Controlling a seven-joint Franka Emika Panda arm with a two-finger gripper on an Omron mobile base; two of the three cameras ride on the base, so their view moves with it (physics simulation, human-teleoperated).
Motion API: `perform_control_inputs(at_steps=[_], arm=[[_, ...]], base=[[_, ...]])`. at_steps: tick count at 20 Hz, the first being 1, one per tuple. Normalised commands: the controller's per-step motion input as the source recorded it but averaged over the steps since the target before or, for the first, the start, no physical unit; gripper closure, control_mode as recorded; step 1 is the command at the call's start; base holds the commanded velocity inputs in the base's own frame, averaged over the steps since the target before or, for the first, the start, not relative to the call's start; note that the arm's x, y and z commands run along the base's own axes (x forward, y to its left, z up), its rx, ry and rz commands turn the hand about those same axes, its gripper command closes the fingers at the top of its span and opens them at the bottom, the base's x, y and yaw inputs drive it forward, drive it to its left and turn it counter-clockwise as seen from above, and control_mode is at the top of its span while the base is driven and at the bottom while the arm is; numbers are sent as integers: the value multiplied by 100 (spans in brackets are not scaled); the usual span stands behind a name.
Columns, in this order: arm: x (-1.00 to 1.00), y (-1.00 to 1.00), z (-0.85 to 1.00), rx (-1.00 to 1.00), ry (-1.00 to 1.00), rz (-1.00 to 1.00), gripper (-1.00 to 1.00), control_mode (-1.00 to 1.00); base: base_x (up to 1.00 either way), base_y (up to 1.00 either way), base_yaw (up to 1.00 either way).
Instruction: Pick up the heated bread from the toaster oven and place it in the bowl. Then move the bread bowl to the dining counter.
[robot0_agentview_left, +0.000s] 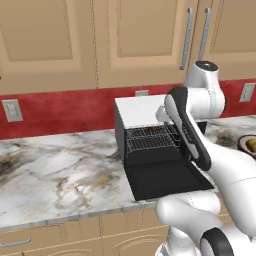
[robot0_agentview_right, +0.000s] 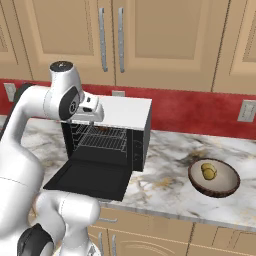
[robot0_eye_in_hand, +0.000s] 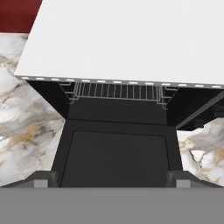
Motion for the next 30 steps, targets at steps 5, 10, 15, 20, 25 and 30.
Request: perform_control_inputs(at_steps=[5, 10, 15, 20, 25, 30], arm=[[-31, 0, -22, 0, -15, 0, -100, -100], [-34, 0, -25, 0, -17, 0, -100, -100], [-22, 0, -26, 0, -17, 0, -100, -100], [-3, 0, -24, 0, -10, 0, -100, -100], [0, 0, -22, 0, -3, 0, -100, -100], [0, 0, -28, 0, -1, 0, -100, -100]], base=[[0, 0, 0], [0, 0, 0], [0, 0, 0], [0, 0, 0], [0, 0, 0], [0, 0, 0]])
